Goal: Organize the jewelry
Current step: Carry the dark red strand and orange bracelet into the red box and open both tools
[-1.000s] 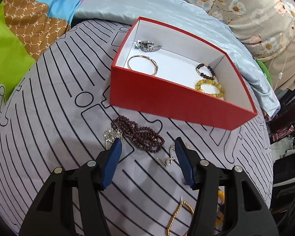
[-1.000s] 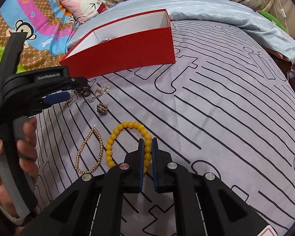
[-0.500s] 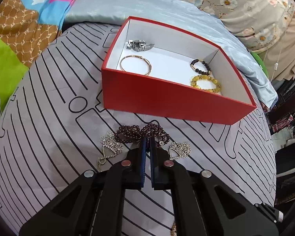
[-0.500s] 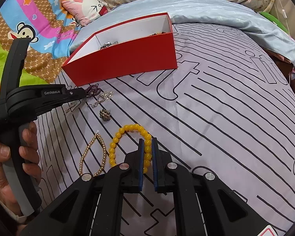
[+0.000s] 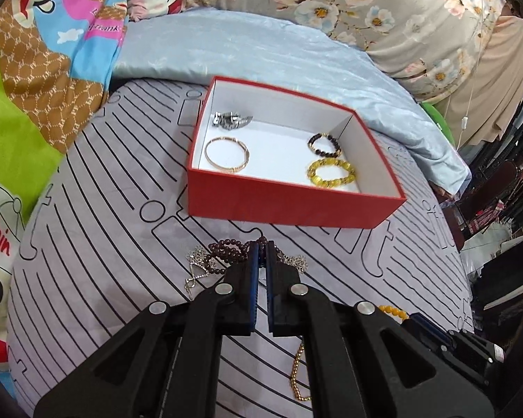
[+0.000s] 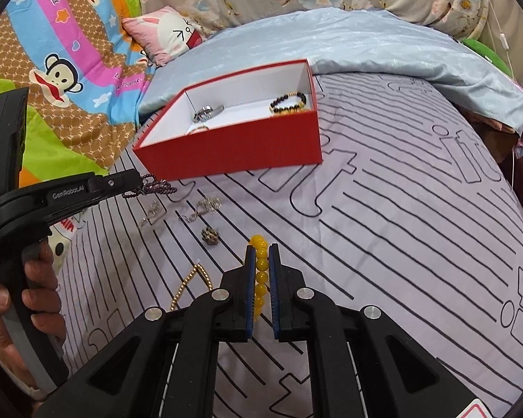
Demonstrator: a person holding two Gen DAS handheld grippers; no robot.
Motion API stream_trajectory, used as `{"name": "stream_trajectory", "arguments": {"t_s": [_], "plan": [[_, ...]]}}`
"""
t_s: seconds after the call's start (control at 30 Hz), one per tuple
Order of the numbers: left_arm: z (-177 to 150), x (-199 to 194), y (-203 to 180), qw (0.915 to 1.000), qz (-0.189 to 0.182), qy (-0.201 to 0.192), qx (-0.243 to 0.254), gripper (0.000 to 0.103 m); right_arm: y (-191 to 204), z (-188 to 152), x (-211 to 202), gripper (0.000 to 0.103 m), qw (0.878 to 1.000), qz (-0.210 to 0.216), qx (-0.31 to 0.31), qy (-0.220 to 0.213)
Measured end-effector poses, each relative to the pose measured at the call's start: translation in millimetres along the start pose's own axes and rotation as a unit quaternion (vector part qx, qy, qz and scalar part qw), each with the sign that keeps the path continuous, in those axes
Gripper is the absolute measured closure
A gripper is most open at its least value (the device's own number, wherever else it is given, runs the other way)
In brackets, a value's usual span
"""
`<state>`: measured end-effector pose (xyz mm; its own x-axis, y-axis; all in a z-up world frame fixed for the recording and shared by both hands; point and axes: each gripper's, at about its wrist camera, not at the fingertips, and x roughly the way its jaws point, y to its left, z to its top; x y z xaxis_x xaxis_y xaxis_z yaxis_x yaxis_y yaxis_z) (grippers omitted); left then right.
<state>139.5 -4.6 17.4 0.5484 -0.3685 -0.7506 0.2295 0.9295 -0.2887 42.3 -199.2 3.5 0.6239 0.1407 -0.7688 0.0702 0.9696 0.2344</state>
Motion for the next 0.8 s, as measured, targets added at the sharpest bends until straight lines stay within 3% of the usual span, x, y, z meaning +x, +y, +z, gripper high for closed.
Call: {"name": "stream_trajectory", "arguments": {"t_s": [0.23, 0.43, 0.63, 0.8], "plan": [[19, -28, -7, 0.9995, -0.007, -0.029, 0.012, 0.100, 5, 26, -18, 0.097, 0.999, 0.012, -0.008, -0.033], [44, -35, -17, 0.9985, -0.004, -0.046, 0.031, 0.100, 9, 69, -28, 0.096, 0.997, 0.022, -0.021, -0.070], [79, -25, -23, 0.9973, -0.007, -0.060, 0.041, 0.100, 17, 115, -24, 0.096, 0.994, 0.025, -0.038, -0.097], [108, -4, -25, 0.9971, -0.007, -0.063, 0.042, 0.100, 22, 152, 3, 0.096, 0.994, 0.036, -0.037, -0.092]]}}
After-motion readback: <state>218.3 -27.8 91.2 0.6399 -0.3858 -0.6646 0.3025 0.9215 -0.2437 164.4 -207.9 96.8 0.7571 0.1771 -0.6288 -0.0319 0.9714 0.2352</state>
